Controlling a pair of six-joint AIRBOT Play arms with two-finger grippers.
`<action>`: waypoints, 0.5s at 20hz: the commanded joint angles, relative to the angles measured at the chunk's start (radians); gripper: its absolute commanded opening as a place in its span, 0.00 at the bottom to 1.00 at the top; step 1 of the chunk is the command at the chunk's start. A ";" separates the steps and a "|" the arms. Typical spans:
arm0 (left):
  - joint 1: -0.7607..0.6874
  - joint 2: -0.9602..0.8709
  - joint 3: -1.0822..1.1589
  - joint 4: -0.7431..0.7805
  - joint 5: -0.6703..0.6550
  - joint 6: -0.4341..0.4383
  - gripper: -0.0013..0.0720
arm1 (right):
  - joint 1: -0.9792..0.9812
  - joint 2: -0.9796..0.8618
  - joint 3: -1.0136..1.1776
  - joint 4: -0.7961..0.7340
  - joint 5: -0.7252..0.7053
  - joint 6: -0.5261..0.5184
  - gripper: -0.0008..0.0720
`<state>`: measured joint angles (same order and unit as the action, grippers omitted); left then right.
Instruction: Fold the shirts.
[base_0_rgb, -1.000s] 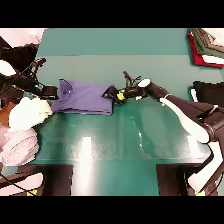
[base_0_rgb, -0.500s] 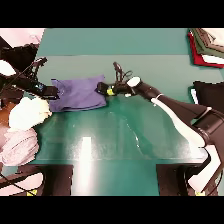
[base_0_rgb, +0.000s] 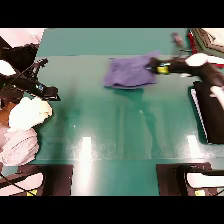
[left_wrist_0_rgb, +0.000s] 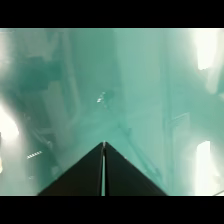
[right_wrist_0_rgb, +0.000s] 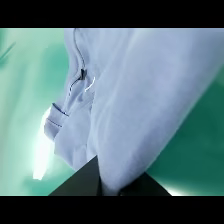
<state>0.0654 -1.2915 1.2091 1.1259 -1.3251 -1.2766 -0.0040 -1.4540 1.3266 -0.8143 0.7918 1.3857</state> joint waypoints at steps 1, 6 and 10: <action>0.001 0.000 0.001 -0.085 0.001 -0.006 0.05 | -0.282 0.153 -0.113 -0.064 0.047 0.012 0.03; 0.001 0.000 0.001 -0.161 0.009 -0.006 0.05 | -0.590 0.222 -0.139 -0.076 0.100 -0.037 0.03; 0.001 0.000 0.001 -0.163 0.003 -0.008 0.05 | -0.673 0.224 -0.101 -0.068 0.103 -0.037 0.03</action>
<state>0.0654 -1.2915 1.2091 0.9810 -1.3193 -1.2839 -0.5945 -1.2434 1.2076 -0.8829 0.8806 1.3575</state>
